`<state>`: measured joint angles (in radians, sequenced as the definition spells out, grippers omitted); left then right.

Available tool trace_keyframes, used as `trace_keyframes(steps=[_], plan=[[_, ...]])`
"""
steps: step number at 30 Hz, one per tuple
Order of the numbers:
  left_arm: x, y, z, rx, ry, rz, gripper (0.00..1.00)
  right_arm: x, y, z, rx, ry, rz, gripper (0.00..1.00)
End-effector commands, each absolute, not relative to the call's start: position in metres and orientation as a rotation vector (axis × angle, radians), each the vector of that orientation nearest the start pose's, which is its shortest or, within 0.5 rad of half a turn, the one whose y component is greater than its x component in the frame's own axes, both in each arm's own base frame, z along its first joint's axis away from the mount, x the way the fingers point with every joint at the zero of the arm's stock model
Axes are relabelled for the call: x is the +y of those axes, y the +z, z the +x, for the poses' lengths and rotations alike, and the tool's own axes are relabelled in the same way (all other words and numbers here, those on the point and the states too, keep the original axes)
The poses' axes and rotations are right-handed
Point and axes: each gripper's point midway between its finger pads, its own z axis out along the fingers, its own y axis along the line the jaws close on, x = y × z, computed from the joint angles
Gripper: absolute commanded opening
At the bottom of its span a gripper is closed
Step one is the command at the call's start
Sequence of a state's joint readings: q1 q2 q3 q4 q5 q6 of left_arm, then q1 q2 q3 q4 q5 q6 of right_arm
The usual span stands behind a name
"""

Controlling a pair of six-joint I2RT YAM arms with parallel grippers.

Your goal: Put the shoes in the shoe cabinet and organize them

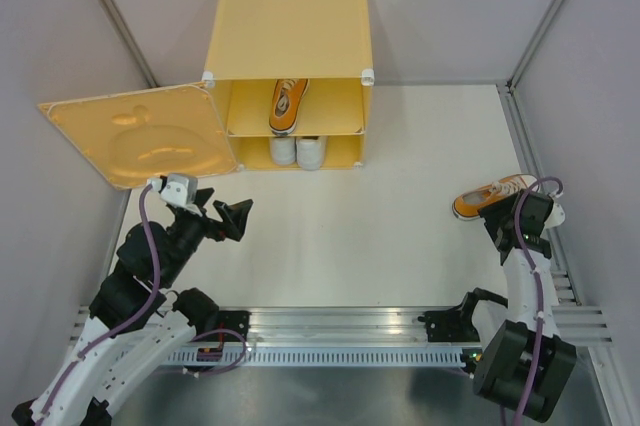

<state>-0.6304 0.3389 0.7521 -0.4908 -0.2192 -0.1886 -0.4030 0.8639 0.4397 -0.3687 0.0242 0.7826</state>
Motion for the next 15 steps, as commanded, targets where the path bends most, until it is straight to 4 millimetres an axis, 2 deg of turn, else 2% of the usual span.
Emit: trace_keyframes(steps=[1,4,10,15], plan=[[-0.097,0.307,0.193,1.601,-0.421,0.190,1.00,-0.066,0.081,0.265,1.925,0.303,1.226,0.68],[-0.096,0.308,0.193,1.598,-0.420,0.187,1.00,-0.067,0.078,0.269,1.937,0.310,1.231,0.68],[-0.098,0.307,0.193,1.601,-0.425,0.194,1.00,-0.070,0.085,0.273,1.913,0.302,1.210,0.67],[-0.098,0.307,0.192,1.600,-0.428,0.198,1.00,-0.071,0.079,0.277,1.925,0.310,1.227,0.67]])
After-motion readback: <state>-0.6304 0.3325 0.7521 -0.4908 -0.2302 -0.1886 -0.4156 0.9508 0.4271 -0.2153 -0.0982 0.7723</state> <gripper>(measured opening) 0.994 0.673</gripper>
